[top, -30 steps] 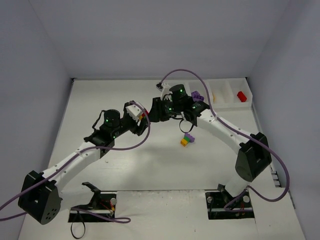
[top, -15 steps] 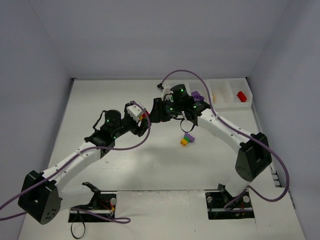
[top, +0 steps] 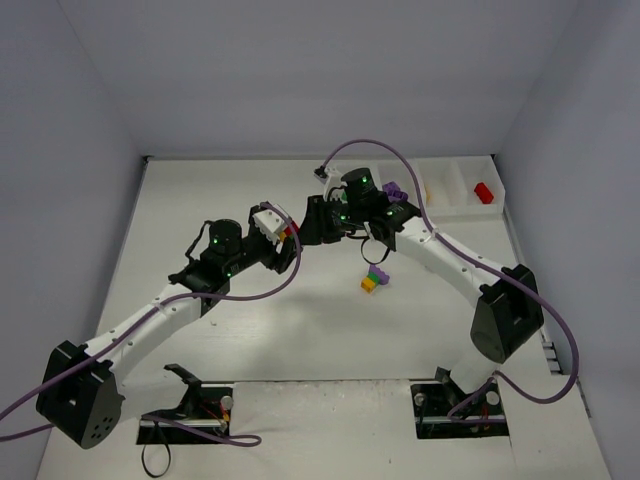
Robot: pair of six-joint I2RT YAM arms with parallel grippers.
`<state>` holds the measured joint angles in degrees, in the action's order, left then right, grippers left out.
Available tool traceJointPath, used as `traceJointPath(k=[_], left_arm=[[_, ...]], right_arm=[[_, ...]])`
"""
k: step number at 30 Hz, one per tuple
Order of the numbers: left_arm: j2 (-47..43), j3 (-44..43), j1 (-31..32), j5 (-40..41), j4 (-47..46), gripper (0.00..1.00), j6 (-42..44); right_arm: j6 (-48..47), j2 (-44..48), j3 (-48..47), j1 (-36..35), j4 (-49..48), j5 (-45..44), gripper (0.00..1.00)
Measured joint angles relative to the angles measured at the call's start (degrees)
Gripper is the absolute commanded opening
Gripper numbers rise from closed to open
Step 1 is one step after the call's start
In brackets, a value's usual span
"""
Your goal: Sort the legos into containers by color
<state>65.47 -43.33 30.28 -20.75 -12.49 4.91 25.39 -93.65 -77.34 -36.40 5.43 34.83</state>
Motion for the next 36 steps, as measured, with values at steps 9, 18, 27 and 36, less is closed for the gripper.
traceJointPath(k=[9, 18, 27, 36], left_arm=[[0.0, 0.02, 0.0, -1.03, 0.46, 0.78, 1.38], [0.63, 0.02, 0.0, -1.95, 0.46, 0.73, 2.47], [1.18, 0.02, -0.39, -1.95, 0.61, 0.34, 4.13], [1.27, 0.02, -0.39, -1.88, 0.66, 0.0, 4.44]], right_arm=[[0.0, 0.0, -0.66, 0.28, -0.11, 0.59, 0.0], [-0.02, 0.0, -0.68, 0.26, -0.11, 0.61, 0.0], [-0.24, 0.0, -0.68, -0.02, 0.44, 0.81, 0.0], [-0.35, 0.0, -0.66, 0.0, 0.46, 0.81, 0.0]])
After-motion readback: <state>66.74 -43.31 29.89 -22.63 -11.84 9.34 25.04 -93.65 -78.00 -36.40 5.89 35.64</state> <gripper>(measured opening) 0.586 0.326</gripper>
